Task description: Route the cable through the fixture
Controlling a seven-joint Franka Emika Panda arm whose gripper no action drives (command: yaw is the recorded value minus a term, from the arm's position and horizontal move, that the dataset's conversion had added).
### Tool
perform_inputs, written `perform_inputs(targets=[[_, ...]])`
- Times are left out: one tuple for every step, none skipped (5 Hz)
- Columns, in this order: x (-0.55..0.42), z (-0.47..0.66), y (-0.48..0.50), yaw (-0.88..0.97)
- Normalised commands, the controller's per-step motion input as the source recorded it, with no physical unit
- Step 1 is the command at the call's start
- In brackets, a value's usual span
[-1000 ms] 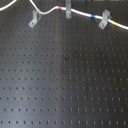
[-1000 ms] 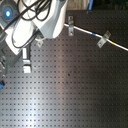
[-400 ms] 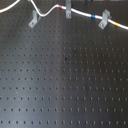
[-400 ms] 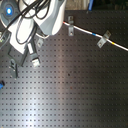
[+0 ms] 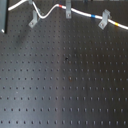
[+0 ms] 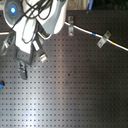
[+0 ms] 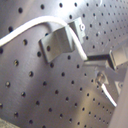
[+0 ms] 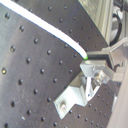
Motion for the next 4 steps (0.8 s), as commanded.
perform_inputs(targets=[[-0.179,0.40,0.060,-0.15],[-0.268,0.29,0.106,0.00],[-0.175,0.32,0.200,0.02],[-0.039,0.43,0.020,0.00]])
